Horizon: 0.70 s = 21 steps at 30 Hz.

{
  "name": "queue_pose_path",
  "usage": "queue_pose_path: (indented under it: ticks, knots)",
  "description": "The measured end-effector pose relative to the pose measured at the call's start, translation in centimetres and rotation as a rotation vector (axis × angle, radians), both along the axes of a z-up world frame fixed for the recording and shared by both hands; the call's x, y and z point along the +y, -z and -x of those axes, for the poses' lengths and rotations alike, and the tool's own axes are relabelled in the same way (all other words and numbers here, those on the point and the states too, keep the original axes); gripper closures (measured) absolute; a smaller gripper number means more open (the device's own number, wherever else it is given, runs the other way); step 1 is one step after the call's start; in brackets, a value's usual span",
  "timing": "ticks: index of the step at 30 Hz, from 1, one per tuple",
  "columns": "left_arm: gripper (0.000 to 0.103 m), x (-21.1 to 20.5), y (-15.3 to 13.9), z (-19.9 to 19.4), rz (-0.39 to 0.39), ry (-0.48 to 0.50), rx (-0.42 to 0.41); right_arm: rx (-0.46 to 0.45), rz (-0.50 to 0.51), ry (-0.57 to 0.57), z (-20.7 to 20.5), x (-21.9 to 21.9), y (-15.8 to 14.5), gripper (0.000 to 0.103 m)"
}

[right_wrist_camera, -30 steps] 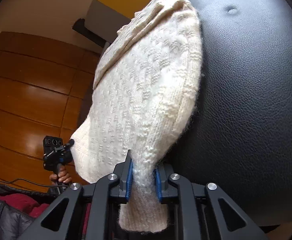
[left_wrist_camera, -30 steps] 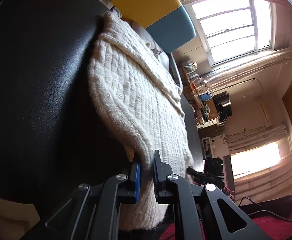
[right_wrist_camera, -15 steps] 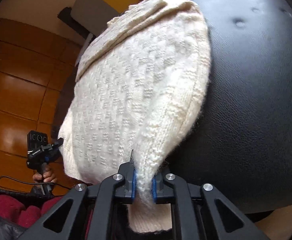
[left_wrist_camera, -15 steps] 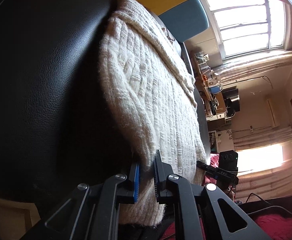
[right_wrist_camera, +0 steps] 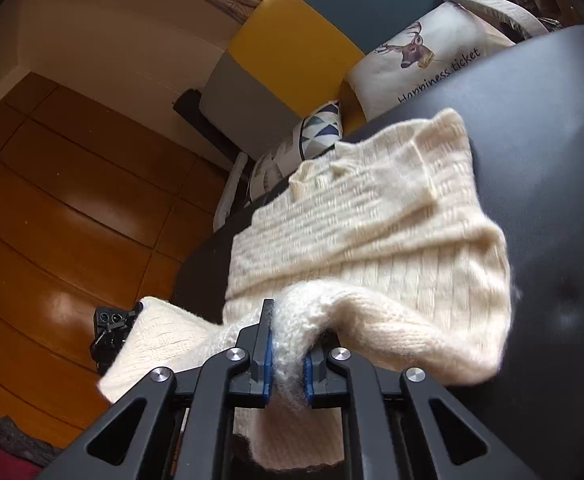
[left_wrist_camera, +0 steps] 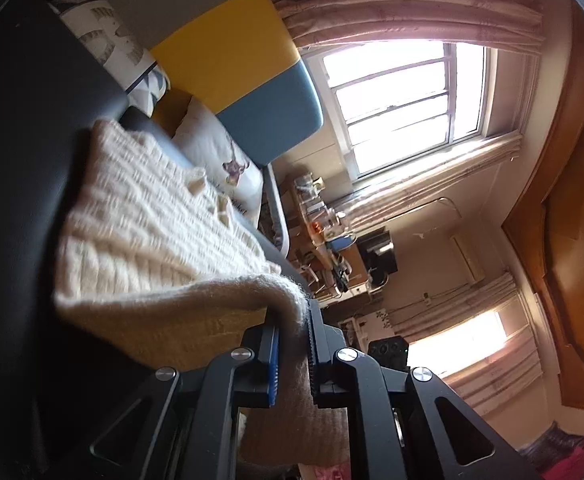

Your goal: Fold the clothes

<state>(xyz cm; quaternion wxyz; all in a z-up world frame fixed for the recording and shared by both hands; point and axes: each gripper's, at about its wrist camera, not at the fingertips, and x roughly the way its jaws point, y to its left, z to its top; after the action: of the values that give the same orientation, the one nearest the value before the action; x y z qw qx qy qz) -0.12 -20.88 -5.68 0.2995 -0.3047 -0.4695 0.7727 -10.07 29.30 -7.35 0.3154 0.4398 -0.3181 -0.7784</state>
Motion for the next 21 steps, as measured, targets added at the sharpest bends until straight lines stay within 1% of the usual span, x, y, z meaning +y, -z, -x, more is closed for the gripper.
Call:
queue_pose_path:
  ticks: [2, 3, 5, 6, 8, 10, 11, 13, 14, 17, 21]
  knots:
    - [0.092, -0.7, -0.5, 3.2, -0.023, -0.027, 0.014, -0.014, 0.014, 0.027, 3.3, 0.0, 0.2, 0.093]
    - [0.092, -1.2, -0.3, 4.9, -0.036, -0.045, 0.007, -0.026, 0.025, 0.044, 5.1, 0.0, 0.6, 0.093]
    - [0.092, -2.0, 0.9, 8.3, -0.063, -0.089, -0.036, -0.069, 0.046, 0.08, 8.8, -0.2, 1.9, 0.093]
    - [0.092, -2.4, 2.0, 9.9, -0.062, -0.12, -0.073, -0.091, 0.036, 0.1, 10.5, -0.3, 2.9, 0.093]
    - [0.092, -3.1, 4.4, 12.9, -0.058, -0.177, -0.153, -0.164, 0.014, 0.131, 13.6, -0.4, 5.3, 0.093]
    - [0.092, -3.6, 7.6, 15.2, -0.048, -0.22, -0.26, -0.227, -0.015, 0.149, 15.7, -0.4, 7.7, 0.093]
    - [0.092, -3.7, 9.0, 16.0, -0.039, -0.233, -0.304, -0.242, -0.019, 0.146, 16.1, -0.4, 8.7, 0.093]
    - [0.093, -3.7, 11.3, 16.8, -0.014, -0.239, -0.368, -0.263, -0.02, 0.141, 16.8, -0.4, 10.3, 0.095]
    - [0.093, -3.5, 11.9, 16.8, 0.0, -0.236, -0.386, -0.258, -0.015, 0.135, 16.6, -0.3, 10.4, 0.095]
    - [0.094, -2.8, 11.7, 14.7, 0.04, -0.206, -0.38, -0.238, -0.052, 0.09, 15.2, -0.3, 10.3, 0.095]
    - [0.094, -1.9, 11.5, 11.9, 0.095, -0.167, -0.373, -0.245, -0.06, 0.055, 11.7, 0.4, 10.4, 0.095]
